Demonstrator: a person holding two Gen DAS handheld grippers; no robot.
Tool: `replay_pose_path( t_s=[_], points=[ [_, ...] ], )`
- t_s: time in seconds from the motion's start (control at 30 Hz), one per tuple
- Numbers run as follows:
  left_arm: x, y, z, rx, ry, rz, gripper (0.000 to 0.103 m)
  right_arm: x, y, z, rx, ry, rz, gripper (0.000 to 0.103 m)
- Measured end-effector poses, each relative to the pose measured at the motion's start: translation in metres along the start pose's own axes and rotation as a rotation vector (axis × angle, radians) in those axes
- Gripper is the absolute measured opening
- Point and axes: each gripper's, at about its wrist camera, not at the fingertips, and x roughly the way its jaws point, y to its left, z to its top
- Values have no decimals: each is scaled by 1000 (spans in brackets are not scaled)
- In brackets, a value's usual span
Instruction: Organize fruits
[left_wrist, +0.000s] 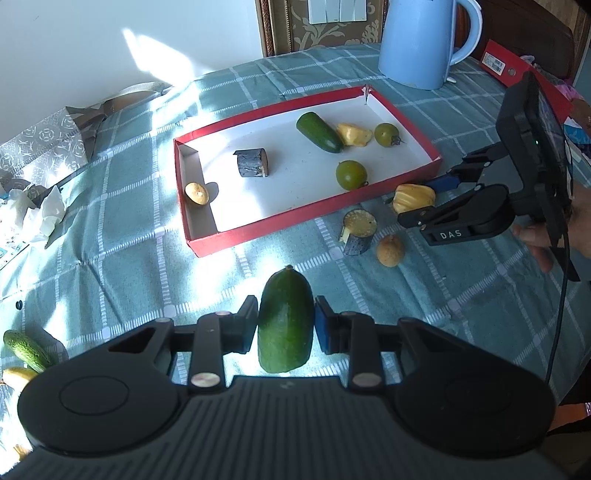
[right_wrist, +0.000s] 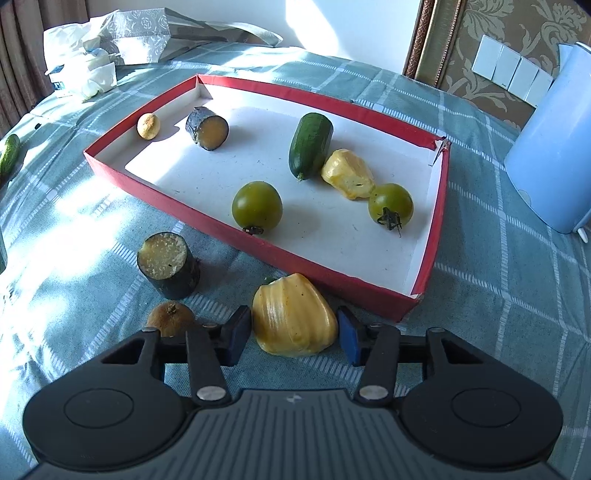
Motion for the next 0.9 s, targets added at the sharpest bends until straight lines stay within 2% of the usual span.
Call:
replay_pose_path(
  t_s=[0.27,0.63,0.9],
  points=[
    [-2,2,2,-8,-16,0,29,-5,2,-1,8,-9,-19,47],
    [-4,11,7,-50,-38,0,29,-62,0,-23,121,-74,-35,47],
    [-1,15,13,-102,-44,31,29,-95,1,-37,222,-116,-60,47]
  ],
)
